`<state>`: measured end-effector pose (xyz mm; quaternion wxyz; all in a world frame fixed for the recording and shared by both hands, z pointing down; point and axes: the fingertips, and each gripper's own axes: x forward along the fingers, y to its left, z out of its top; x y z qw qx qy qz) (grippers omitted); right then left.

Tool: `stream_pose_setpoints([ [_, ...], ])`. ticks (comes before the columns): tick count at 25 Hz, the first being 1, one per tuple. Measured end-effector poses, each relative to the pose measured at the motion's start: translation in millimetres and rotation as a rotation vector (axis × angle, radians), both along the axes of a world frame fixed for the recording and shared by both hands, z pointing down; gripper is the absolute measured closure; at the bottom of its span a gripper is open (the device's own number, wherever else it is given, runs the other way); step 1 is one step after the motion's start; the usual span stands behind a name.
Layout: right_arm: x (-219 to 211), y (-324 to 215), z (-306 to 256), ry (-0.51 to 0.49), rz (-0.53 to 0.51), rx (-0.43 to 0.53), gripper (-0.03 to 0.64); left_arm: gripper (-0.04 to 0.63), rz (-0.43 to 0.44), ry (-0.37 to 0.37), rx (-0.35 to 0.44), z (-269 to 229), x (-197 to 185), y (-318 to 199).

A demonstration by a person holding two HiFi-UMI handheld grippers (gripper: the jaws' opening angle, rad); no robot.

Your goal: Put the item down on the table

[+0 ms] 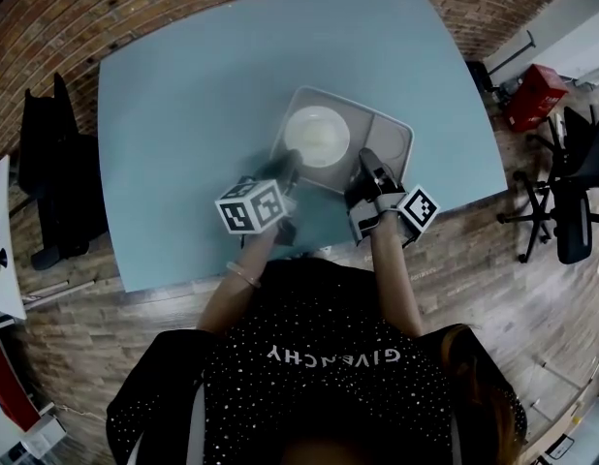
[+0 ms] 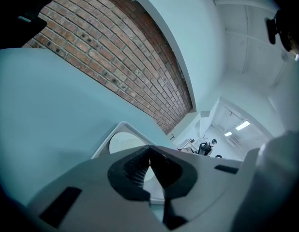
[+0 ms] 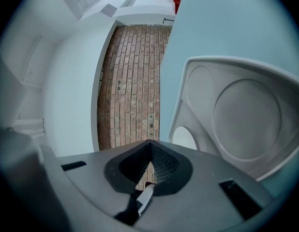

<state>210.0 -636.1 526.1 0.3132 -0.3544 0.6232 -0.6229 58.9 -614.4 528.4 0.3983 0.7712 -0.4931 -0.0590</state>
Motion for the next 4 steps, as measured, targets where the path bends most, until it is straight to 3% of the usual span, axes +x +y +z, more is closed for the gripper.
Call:
stream_pose_setpoints([
  [4, 6.4, 1.3, 0.6, 0.003, 0.007, 0.004, 0.606, 0.584, 0.000, 0.002, -0.010, 3.8, 0.9, -0.4],
])
